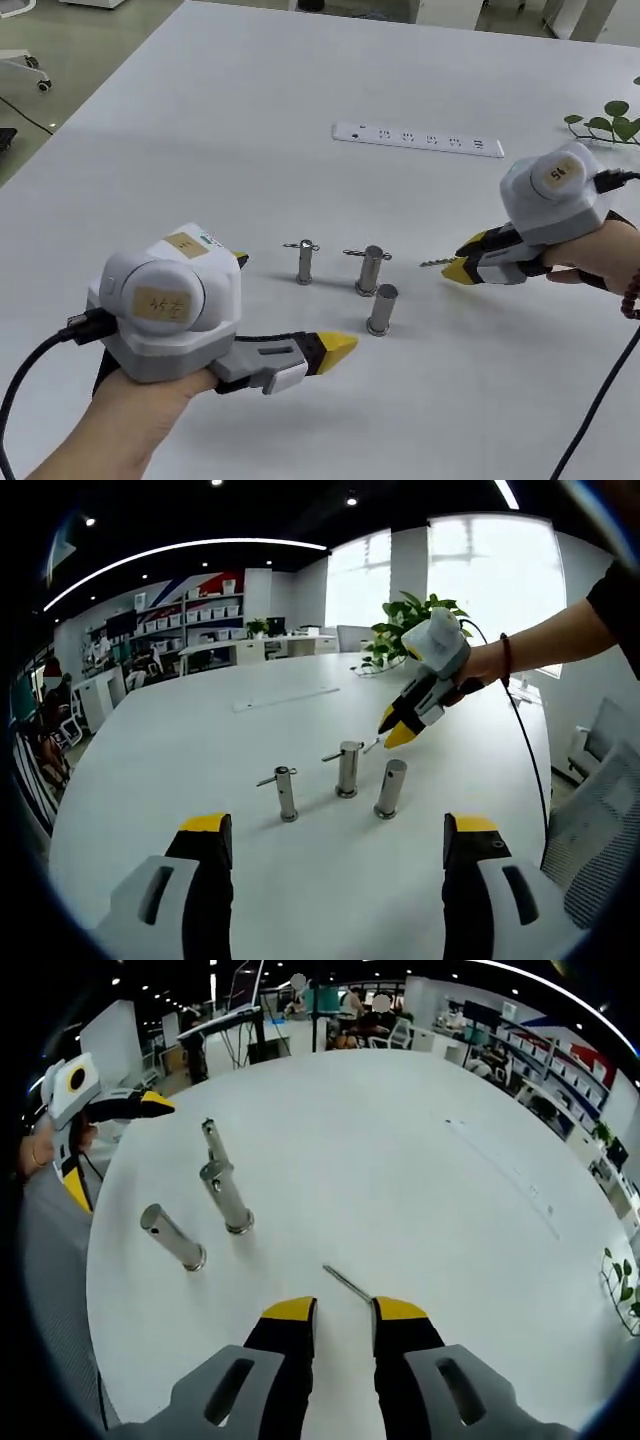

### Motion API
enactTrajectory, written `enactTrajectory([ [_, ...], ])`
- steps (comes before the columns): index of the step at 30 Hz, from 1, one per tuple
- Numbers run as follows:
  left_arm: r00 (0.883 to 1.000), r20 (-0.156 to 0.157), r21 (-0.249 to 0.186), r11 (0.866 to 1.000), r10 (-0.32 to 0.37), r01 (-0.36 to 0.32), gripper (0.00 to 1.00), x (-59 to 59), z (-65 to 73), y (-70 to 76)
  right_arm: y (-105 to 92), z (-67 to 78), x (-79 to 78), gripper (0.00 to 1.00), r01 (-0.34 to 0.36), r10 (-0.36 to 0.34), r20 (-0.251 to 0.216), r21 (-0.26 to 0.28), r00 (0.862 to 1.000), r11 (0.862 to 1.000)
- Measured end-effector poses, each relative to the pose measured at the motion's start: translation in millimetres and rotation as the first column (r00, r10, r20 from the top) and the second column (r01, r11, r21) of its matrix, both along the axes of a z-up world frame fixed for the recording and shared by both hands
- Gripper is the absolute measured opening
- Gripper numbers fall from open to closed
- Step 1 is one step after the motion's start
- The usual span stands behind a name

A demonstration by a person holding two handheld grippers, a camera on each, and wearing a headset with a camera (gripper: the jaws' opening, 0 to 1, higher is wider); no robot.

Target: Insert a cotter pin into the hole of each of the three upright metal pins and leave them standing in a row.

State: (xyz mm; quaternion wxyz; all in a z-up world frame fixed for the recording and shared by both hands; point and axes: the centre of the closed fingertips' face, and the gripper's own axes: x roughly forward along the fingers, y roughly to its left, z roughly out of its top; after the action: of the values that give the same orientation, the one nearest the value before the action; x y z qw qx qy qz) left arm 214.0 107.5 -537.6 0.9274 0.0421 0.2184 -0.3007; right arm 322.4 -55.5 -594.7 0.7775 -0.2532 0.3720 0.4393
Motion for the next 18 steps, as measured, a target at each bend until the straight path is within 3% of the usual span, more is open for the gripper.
enactTrajectory([
  [9, 1.000, -0.009, 0.005, 1.000, -0.014, 0.014, 0.83, -1.7, -2.4, -1.7, -4.8, -8.7, 12.9, 0.14, -0.044, 0.042, -0.022, -0.052, 0.999, 0.998],
  [18, 1.000, -0.002, 0.002, 1.000, -0.004, 0.004, 0.79, -1.1, -0.3, 1.4, -4.4, -12.8, 5.0, 0.09, -0.104, 0.096, -0.084, -0.099, 0.992, 0.990],
])
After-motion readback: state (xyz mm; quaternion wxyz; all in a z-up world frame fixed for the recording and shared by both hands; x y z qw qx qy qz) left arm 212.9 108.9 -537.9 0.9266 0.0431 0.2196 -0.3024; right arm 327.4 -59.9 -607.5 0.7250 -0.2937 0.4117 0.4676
